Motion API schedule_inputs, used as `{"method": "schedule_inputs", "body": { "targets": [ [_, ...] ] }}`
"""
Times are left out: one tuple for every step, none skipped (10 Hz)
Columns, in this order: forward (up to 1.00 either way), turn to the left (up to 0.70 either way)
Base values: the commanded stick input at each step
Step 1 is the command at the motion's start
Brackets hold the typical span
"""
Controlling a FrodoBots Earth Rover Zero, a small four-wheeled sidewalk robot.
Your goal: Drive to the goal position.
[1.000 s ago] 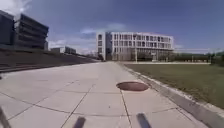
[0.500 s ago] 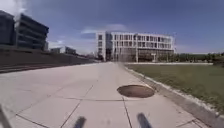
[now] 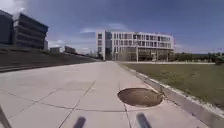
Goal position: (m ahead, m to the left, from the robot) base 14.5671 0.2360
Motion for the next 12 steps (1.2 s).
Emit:
{"method": "schedule_inputs", "body": {
  "targets": [
    [0.70,0.00],
    [0.70,0.00],
    [0.70,0.00],
    [0.70,0.00],
    [0.70,0.00],
    [0.70,0.00],
    [0.70,0.00],
    [0.70,0.00],
    [0.70,0.00],
    [0.70,0.00],
    [0.70,0.00],
    [0.70,0.00]
  ]
}}
